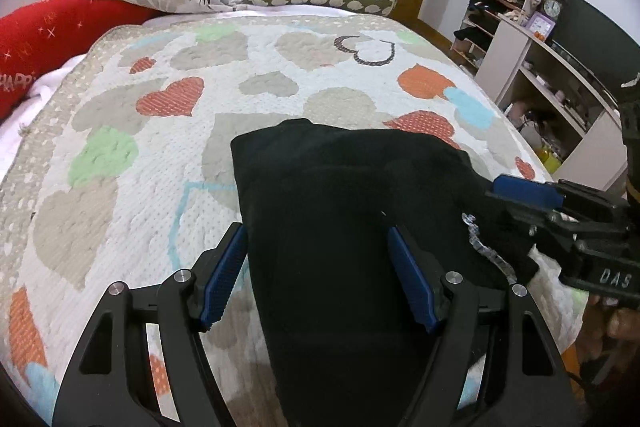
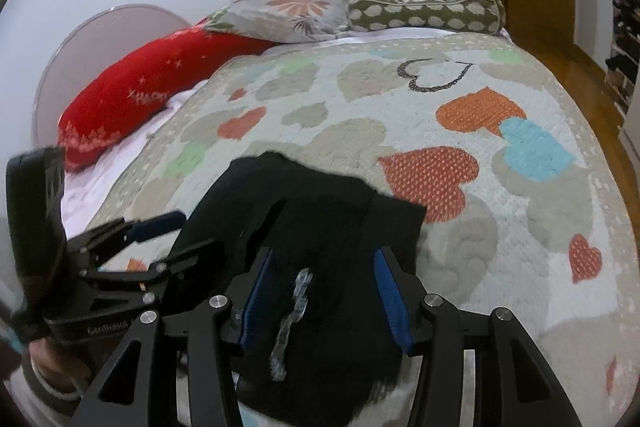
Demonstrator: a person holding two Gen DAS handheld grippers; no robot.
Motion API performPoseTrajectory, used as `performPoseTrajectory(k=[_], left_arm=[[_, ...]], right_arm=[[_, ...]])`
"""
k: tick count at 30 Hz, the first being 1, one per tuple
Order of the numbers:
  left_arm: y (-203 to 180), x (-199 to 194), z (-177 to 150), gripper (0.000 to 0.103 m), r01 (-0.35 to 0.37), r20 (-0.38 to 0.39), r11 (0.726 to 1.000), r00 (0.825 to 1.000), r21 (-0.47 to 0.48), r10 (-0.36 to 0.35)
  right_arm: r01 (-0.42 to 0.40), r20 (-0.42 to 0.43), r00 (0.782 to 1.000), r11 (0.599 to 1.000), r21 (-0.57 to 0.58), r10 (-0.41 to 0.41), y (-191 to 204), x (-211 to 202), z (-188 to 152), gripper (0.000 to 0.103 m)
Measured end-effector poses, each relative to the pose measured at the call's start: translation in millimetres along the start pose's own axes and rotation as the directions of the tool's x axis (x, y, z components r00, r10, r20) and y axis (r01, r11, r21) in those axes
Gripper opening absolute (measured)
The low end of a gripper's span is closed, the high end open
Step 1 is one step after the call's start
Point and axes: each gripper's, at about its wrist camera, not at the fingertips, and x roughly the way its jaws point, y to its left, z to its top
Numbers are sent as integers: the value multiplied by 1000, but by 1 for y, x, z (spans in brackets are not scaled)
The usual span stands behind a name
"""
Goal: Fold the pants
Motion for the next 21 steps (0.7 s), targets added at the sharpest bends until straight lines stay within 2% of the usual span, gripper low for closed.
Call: performPoseTrajectory(k=[8, 13, 18, 21], left_arm=[[-4, -11, -17, 73, -5, 0, 1000, 1000, 6, 5], [0, -7, -27, 73, 20, -9, 999, 1000, -26, -20], [-1, -1, -30, 74, 22, -15, 999, 1000, -27, -22], [-1, 2, -32, 76, 16, -17, 999, 1000, -31, -17]], right_arm=[[25, -12, 1000, 1000, -16, -26, 4, -11, -26, 49], [42, -41, 998, 999, 8, -41, -4, -2, -38, 49], [37, -55, 998, 998, 42, -35, -14, 10, -47, 52], [-1, -71, 997, 995, 96, 7, -22, 18, -54, 54]])
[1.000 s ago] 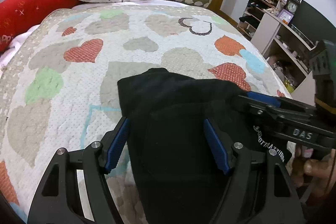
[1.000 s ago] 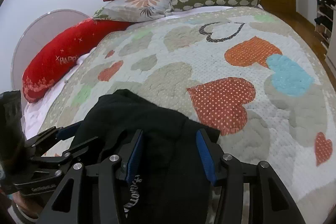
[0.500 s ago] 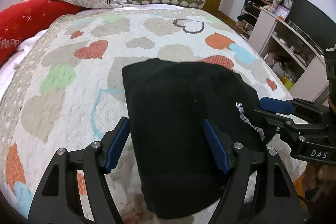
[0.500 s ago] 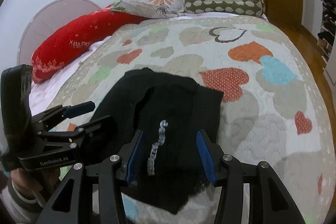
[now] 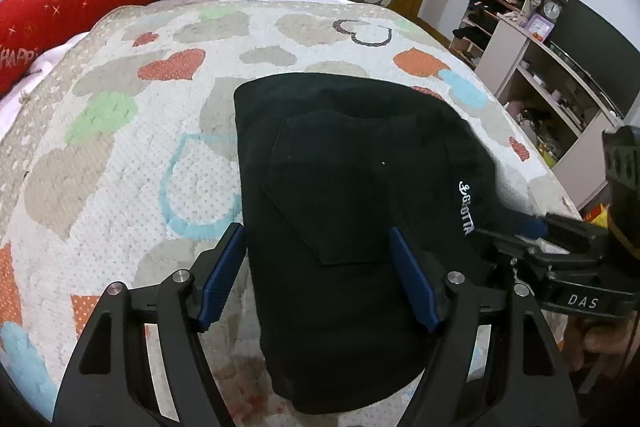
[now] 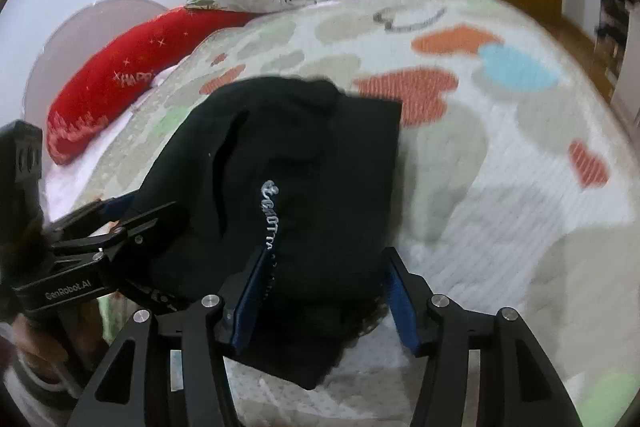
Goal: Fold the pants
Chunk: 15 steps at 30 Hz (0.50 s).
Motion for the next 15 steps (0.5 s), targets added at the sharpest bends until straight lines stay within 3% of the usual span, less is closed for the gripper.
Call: performPoseTrajectory(k=[15], left_arm=[[-8, -19, 8, 76, -24, 36, 999, 999, 24, 23]], right_arm=[[34, 105, 994, 999, -15, -32, 13, -43, 12, 55]])
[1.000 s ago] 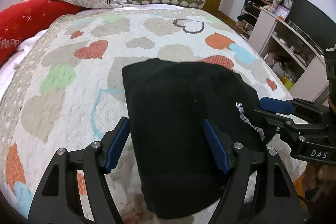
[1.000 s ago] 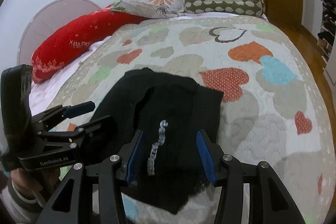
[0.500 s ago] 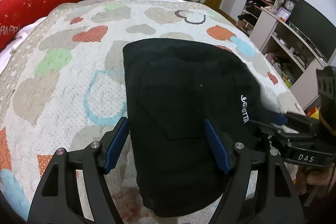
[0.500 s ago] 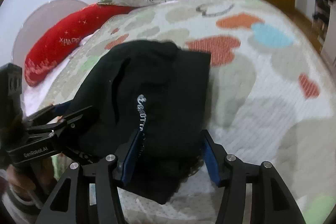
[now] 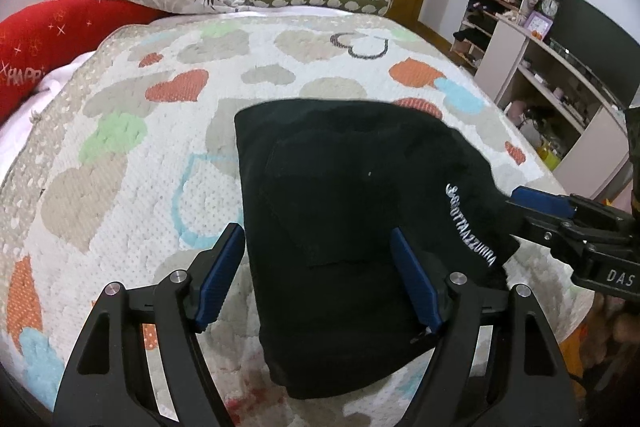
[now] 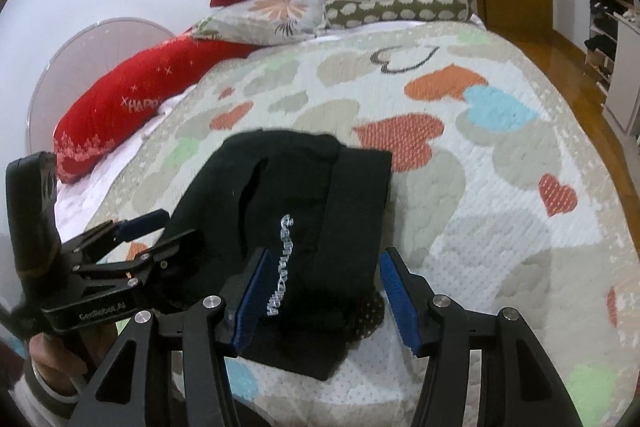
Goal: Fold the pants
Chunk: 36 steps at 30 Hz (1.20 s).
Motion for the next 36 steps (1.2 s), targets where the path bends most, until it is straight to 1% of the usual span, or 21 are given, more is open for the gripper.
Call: performPoseTrajectory(k=[3, 6, 9, 10, 12, 14, 17, 20, 21, 23, 25, 28, 32, 36], left_arm=[[1, 0, 6, 76, 19, 1, 1000, 1000, -19, -19], [0, 2, 9, 76, 22, -4, 999, 1000, -27, -23], [0, 9, 6, 76, 22, -23, 999, 999, -29, -23], [0, 13, 5, 76, 8, -27, 1000, 1000, -21, -8], [-1, 18, 3, 76, -8, -36, 1000, 999, -11, 7], [0, 22, 2, 77, -7, -36, 1000, 999, -18, 6], [4, 29, 2, 82, 0, -56, 999, 998, -38, -2], [9, 33, 0, 83, 28, -70, 997, 997, -74, -34], [11, 33, 0, 84, 36, -74, 996, 996, -84, -42], [12, 33, 0, 85, 40, -79, 995, 996, -92, -47], [12, 33, -1, 87, 34, -81, 995, 996, -96, -42], [12, 33, -1, 87, 36, -85, 994, 995, -104, -44], [12, 30, 0, 87, 31, -92, 994, 995, -109, -42], [9, 17, 2, 87, 17, -63, 996, 998, -82, -23]], right_arm=[[19, 6, 1000, 1000, 2, -19, 1, 4, 7, 55], [57, 5, 998, 998, -3, -57, 1, 12, 11, 55], [93, -21, 995, 996, -14, -94, -2, 25, 9, 55], [103, -42, 994, 995, -14, -103, -3, 31, 7, 55], [80, -51, 996, 997, -1, -80, -7, 37, 3, 55], [64, -56, 996, 998, 13, -63, -11, 41, 1, 55], [56, -74, 996, 998, 9, -55, -11, 48, -1, 55], [46, -70, 997, 999, 15, -45, -11, 46, -1, 56], [39, -72, 997, 999, 22, -38, -12, 44, 0, 57], [29, -75, 997, 999, 43, -26, -14, 40, 2, 58], [33, -67, 997, 998, 47, -29, -13, 35, 4, 59], [51, -42, 998, 998, 33, -49, -9, 26, 6, 59], [49, -21, 999, 998, 29, -48, -7, 15, 9, 59], [54, -20, 998, 998, 14, -53, -6, 13, 11, 59]])
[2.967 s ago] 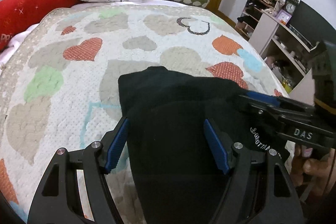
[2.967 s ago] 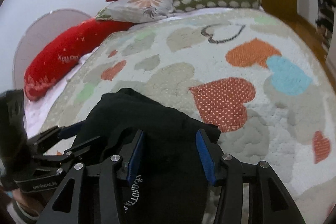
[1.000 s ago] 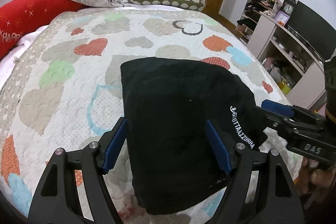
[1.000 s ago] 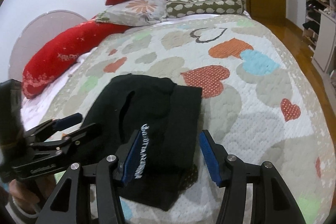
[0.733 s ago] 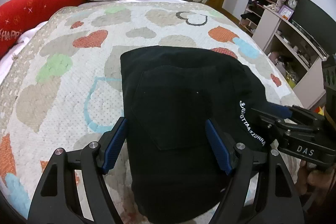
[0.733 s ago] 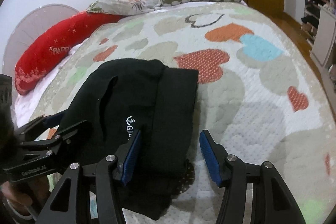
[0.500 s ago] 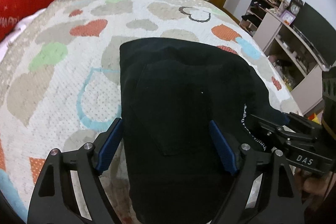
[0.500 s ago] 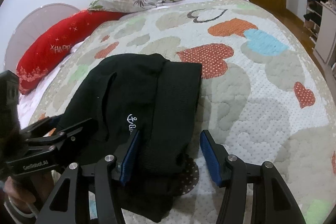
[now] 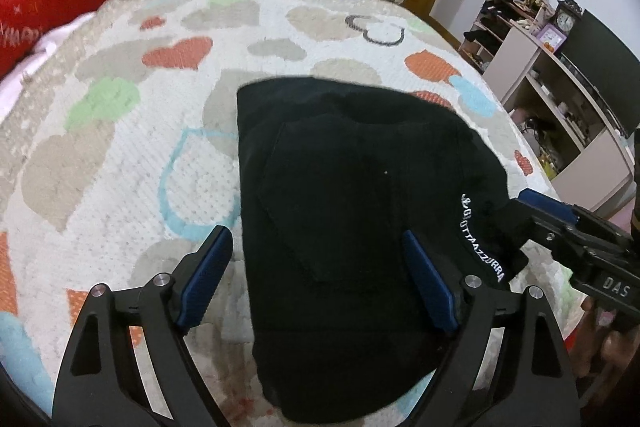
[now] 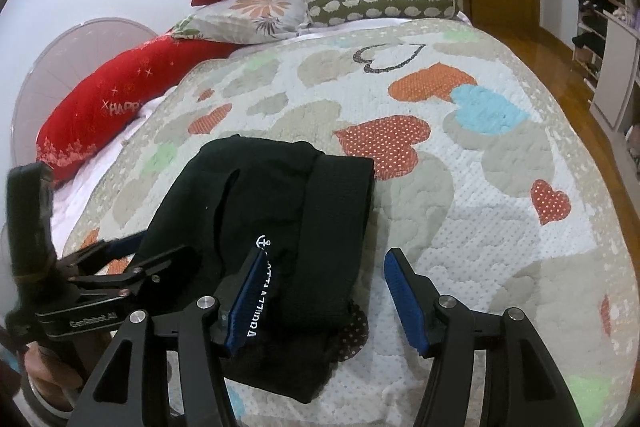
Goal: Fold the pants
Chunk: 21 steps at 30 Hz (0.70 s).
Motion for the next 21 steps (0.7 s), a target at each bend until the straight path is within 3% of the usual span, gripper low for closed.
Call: performPoseTrajectory(k=[6, 12, 21], left_arm=[[1, -18, 8, 87, -14, 62, 1000, 998, 9, 14], [4, -20, 10, 87, -54, 79, 998, 995, 16, 53], [6, -17, 10, 87, -52, 75, 999, 996, 12, 51]], right_arm=[[-40, 7, 999, 999, 29, 40, -3, 0, 1, 64], [-36, 7, 999, 999, 28, 36, 1, 1, 2, 66], [-26, -4, 1000, 999, 39, 26, -1, 6, 2, 69]])
